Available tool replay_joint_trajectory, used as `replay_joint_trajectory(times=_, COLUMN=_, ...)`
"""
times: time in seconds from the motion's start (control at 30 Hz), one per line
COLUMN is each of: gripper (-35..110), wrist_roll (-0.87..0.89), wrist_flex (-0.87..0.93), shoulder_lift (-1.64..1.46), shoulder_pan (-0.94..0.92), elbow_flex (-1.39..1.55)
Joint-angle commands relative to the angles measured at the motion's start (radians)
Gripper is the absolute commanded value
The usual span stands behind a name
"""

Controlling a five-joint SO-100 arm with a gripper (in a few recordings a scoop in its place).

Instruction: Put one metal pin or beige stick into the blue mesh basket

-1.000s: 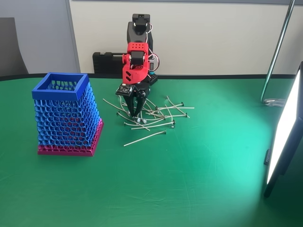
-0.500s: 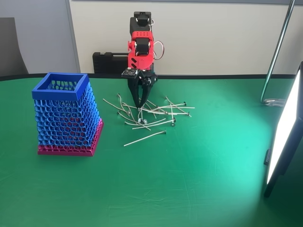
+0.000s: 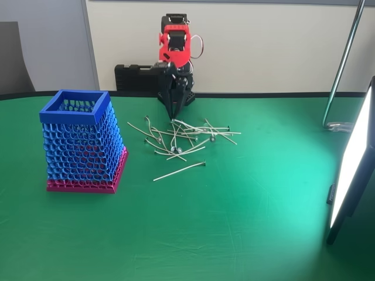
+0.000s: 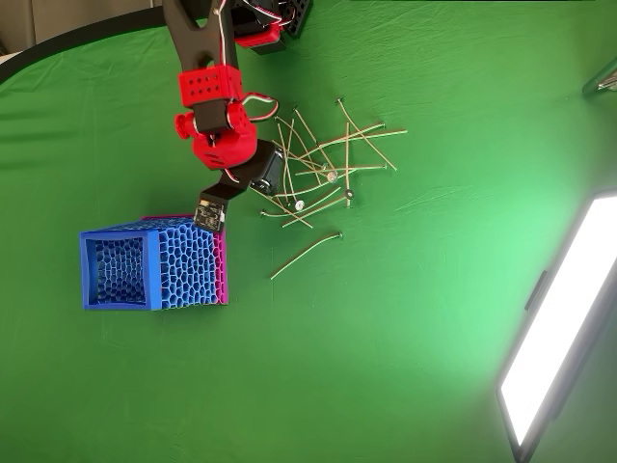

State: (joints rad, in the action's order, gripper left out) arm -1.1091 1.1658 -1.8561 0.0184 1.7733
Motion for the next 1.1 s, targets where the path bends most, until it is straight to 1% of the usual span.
replay_joint_trajectory(times=0.0, gripper=1, wrist_roll=0.018, wrist_flex=0.005, shoulder_lift=-0.064, shoulder_pan=-0.014, elbow_flex=-0.008)
replay_joint_trajectory(times=0.4, gripper=1, wrist_roll=0.091, wrist_flex=0.034, shoulder_lift=-0.189, shoulder_pan=-0.021, elbow_flex=-0.021)
replay_joint_trajectory(times=1.07, gripper=1, wrist_roll=0.27, wrist_flex=0.037, shoulder_lift=-0.362, shoulder_pan=-0.066, elbow_flex=-0.109)
